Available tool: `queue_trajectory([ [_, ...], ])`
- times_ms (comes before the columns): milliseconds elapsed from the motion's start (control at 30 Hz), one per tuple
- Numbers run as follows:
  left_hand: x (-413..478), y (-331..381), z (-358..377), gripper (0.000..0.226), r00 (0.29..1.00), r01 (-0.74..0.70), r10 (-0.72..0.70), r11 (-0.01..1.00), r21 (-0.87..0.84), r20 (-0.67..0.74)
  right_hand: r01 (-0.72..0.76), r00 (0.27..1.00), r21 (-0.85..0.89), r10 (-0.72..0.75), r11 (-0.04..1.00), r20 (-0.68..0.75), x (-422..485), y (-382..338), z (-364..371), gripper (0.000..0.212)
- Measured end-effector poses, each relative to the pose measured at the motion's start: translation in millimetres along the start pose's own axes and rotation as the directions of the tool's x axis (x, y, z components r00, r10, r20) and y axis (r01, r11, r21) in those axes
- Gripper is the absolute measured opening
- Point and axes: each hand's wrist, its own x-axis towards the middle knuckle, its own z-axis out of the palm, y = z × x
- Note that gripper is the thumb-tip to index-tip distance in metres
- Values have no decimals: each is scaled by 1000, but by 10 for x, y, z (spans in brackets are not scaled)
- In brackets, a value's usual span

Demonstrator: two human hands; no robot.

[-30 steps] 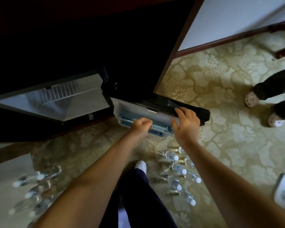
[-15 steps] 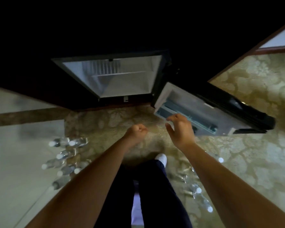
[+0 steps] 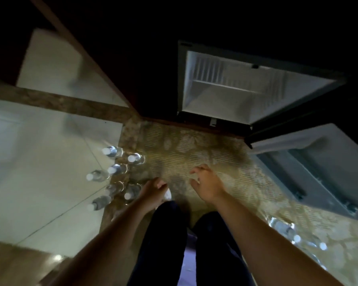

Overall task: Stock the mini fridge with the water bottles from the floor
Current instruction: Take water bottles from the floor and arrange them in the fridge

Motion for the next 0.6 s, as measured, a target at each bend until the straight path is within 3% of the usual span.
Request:
queue_trajectory([
  [267,378,-760,-189,32,993,85,-103,957,-279,-53,10,981,53,-20,999,192,779,-429,586,27],
  [400,756,-1036,-59,28,970,133,-188,942,-308,-156,31,965,51,-43,998,260,1171,-448,970,27],
  [600,1367,-1287,291,25,944,155,-227,946,-286,-239,151,943,-110,-110,982,314,1900,-347,1405,37],
])
